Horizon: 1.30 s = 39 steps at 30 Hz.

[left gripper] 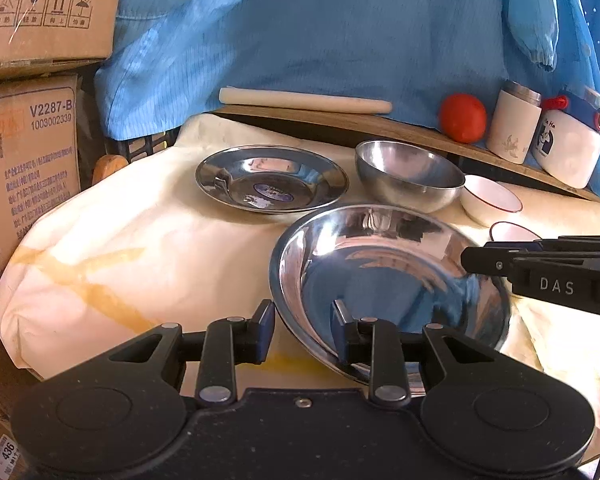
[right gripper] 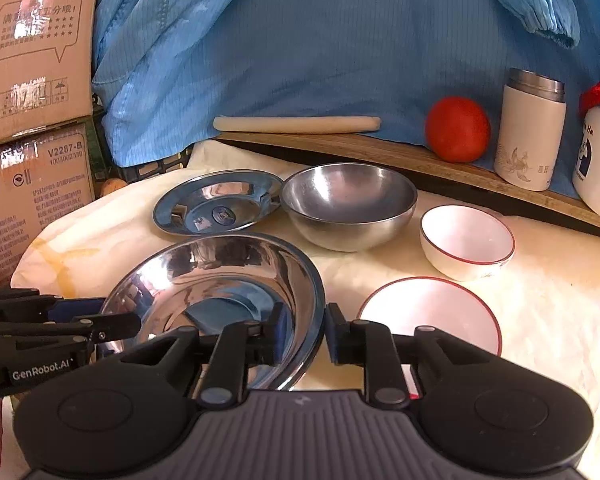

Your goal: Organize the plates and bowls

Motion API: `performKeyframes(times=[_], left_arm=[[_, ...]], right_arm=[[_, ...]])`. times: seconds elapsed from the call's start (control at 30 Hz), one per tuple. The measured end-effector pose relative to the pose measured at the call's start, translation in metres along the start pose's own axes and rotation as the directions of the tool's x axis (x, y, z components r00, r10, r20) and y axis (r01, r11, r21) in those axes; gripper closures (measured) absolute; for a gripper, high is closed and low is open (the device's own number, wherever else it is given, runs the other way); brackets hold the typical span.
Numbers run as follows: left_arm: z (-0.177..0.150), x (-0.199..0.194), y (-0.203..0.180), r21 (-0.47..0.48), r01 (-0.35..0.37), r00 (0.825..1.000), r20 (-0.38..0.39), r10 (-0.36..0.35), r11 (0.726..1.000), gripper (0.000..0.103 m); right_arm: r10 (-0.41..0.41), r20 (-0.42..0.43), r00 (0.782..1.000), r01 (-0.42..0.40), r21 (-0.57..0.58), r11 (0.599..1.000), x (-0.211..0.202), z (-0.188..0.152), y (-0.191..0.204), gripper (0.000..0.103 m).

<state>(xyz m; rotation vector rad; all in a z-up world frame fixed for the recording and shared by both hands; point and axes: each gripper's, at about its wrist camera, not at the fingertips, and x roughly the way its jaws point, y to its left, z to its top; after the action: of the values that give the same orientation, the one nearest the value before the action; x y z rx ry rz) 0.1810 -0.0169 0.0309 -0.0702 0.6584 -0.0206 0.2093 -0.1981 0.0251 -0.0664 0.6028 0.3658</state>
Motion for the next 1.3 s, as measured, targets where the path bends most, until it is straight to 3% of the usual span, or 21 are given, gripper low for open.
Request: performKeyframes(times=[0.13, 0.23, 0.3, 0.5, 0.57, 0.67, 0.83, 1.3], left_arm=[[0.0, -0.002, 0.004, -0.01, -0.001, 1.0, 0.004, 0.001, 1.0, 0.067], [0.0, -0.006, 0.008, -0.03, 0.0, 1.0, 0.022, 0.0, 1.0, 0.058], [0.001, -0.01, 0.011, -0.046, -0.004, 0.999, 0.039, 0.006, 0.999, 0.046], [0.01, -0.015, 0.03, -0.097, -0.043, 0.994, 0.098, 0.052, 0.994, 0.021], [0.013, -0.015, 0.038, -0.114, -0.054, 0.992, 0.11, 0.067, 0.992, 0.015], [0.018, -0.015, 0.05, -0.144, -0.073, 0.987, 0.134, 0.092, 0.987, 0.001], [0.029, -0.009, 0.067, -0.173, -0.089, 0.981, 0.156, 0.116, 0.981, 0.001], [0.069, 0.045, 0.087, -0.147, -0.052, 0.988, 0.136, 0.073, 0.988, 0.001]], right_arm=[[0.006, 0.024, 1.0, -0.005, -0.023, 1.0, -0.004, -0.001, 0.003, 0.073], [0.006, 0.045, 0.999, -0.005, -0.036, 0.999, -0.007, 0.001, 0.005, 0.058], [0.014, 0.058, 0.998, -0.011, -0.037, 0.999, -0.009, 0.002, 0.004, 0.051], [0.03, 0.09, 0.995, -0.028, -0.025, 0.999, -0.011, 0.008, 0.004, 0.03], [0.039, 0.102, 0.994, -0.037, -0.021, 0.999, -0.011, 0.01, 0.004, 0.017], [0.051, 0.118, 0.992, -0.049, -0.018, 0.999, -0.01, 0.012, 0.005, 0.01], [0.069, 0.149, 0.986, -0.07, 0.0, 0.998, -0.006, 0.018, 0.006, 0.001], [0.138, 0.175, 0.975, -0.143, 0.017, 0.99, 0.015, 0.044, 0.004, 0.0]])
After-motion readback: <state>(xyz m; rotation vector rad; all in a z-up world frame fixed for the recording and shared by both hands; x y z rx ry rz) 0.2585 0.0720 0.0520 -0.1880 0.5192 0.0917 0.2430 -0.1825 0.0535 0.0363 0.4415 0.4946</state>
